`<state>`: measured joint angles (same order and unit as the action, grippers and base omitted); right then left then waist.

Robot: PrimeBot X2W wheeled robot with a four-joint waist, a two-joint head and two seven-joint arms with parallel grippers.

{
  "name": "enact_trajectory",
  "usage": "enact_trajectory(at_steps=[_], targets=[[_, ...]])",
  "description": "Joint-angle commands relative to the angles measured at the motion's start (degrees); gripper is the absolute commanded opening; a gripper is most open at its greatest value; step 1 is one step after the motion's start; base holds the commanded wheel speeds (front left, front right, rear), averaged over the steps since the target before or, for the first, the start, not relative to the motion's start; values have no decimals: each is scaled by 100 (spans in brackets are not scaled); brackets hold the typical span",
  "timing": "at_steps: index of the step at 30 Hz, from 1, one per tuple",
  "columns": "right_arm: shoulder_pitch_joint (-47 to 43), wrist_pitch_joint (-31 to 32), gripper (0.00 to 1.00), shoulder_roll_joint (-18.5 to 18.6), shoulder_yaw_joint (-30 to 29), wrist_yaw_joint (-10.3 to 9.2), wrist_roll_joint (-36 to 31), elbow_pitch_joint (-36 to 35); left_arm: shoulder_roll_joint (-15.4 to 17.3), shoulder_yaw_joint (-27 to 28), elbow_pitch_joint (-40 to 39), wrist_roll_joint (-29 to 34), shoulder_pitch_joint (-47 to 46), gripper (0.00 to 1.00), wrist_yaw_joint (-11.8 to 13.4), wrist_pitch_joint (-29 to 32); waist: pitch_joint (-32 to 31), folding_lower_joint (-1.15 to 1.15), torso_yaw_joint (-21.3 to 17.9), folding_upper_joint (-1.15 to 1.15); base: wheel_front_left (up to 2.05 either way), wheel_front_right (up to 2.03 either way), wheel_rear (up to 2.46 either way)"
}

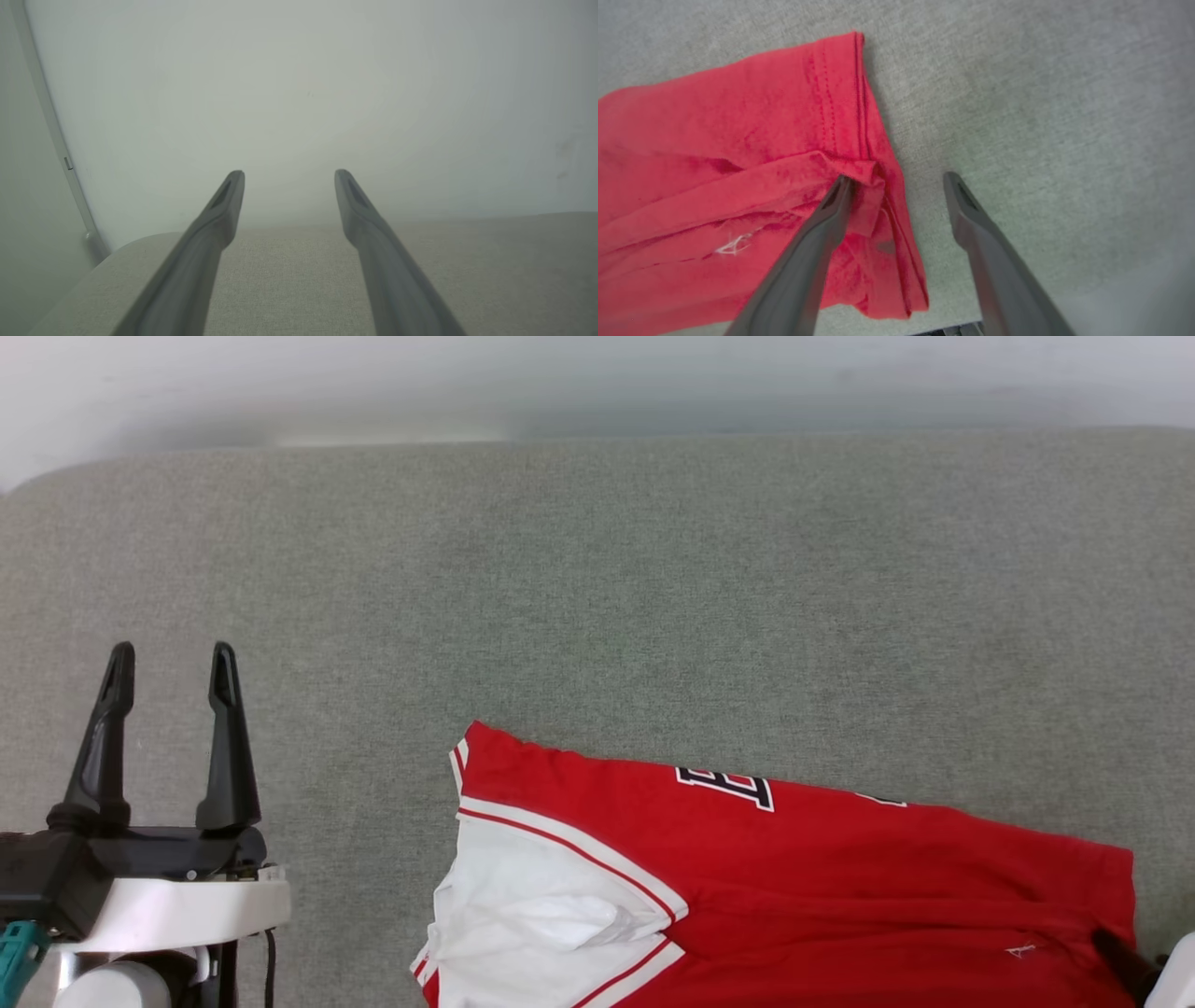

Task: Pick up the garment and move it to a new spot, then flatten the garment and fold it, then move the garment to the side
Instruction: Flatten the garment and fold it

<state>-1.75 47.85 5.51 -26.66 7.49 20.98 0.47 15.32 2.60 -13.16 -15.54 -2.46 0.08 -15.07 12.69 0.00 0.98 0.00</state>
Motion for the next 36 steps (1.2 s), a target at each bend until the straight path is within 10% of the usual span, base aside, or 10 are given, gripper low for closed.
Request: enact_trajectory(at_steps=[1, 25, 26, 27, 28, 36], targets=[[82, -31, 100, 11, 5, 0, -45, 90, -50, 41, 15, 61, -23, 100, -60, -11, 50, 0, 35, 0, 0, 0, 0], [-157, -61, 100, 167, 1613, 42, 801, 1111, -744, 493, 411, 525, -120, 100, -743, -12, 105, 0, 256, 0, 0, 0, 0], [-179, -53, 70, 156, 1665, 42, 813, 1133, -744, 496, 413, 522, -122, 100, -747, -12, 105, 0, 254, 0, 0, 0, 0], [-184, -58, 14, 154, 1693, 42, 823, 1146, -745, 501, 416, 519, -124, 100, -750, -12, 103, 0, 251, 0, 0, 0, 0], [-178, -95, 0, 164, 1699, 42, 816, 1156, -749, 503, 424, 520, -122, 100, -753, -12, 98, 0, 246, 0, 0, 0, 0], [110, -494, 0, 520, 1363, -5, 663, 1089, -691, 470, 433, 497, -67, 100, -754, -12, 42, 0, 193, 0, 0, 0, 0]])
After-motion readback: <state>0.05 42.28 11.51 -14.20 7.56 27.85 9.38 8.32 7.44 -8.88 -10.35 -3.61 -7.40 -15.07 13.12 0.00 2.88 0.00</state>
